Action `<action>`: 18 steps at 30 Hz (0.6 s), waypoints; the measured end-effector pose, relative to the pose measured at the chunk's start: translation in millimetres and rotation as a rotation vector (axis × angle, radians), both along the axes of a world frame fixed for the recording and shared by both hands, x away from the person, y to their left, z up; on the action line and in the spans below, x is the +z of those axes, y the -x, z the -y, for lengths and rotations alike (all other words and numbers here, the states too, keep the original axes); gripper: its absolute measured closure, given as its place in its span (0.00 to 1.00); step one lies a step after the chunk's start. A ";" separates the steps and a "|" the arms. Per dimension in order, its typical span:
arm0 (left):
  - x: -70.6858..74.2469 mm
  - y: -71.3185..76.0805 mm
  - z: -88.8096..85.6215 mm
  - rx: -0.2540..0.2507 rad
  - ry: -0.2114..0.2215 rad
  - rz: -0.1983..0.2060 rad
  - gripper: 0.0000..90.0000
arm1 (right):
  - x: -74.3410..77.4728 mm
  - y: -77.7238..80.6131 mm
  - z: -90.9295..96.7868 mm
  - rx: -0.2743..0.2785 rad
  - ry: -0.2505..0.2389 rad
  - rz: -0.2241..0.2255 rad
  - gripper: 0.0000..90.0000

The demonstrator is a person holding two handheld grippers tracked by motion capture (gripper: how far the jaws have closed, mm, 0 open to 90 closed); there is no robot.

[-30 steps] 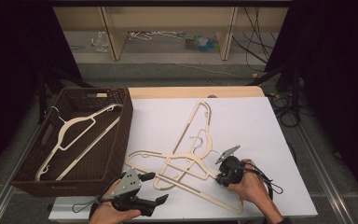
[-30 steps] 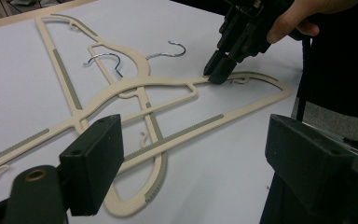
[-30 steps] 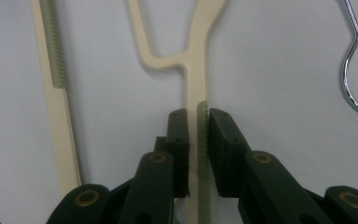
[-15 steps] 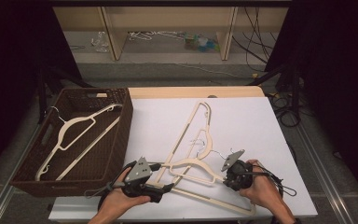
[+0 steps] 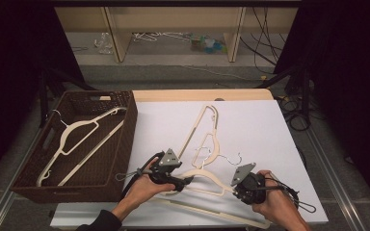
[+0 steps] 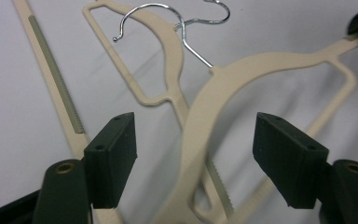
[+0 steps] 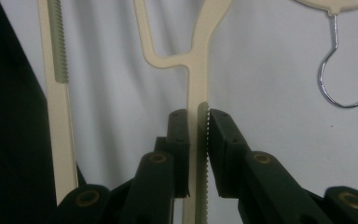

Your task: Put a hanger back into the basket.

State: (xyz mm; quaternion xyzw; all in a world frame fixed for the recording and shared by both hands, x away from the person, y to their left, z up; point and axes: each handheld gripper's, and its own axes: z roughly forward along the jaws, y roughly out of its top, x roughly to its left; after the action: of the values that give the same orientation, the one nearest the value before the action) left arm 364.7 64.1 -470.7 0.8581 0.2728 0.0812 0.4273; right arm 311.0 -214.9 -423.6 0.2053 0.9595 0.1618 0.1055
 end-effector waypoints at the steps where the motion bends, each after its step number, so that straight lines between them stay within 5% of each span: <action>1: -0.9 -1.8 0.9 -0.008 -0.017 -0.012 0.36 | 0.9 2.3 -0.7 -0.004 0.002 0.001 0.88; 8: -4.5 -5.8 16.6 -0.053 -0.031 -0.059 0.47 | 7.3 10.3 -6.6 0.025 0.004 0.008 0.88; 10: -6.9 -7.7 22.1 -0.129 -0.098 -0.074 0.48 | 8.0 11.2 -7.6 0.029 0.005 0.014 0.88; 18: -2.8 -6.9 21.9 -0.168 -0.059 -0.097 0.68 | 7.5 12.0 -7.7 0.055 -0.003 0.016 0.88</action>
State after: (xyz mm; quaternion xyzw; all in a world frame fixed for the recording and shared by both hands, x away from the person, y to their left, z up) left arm 371.6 42.2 -473.5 0.8931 0.2179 0.0113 0.3935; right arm 299.0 -207.2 -416.1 0.1775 0.9637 0.1677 0.1082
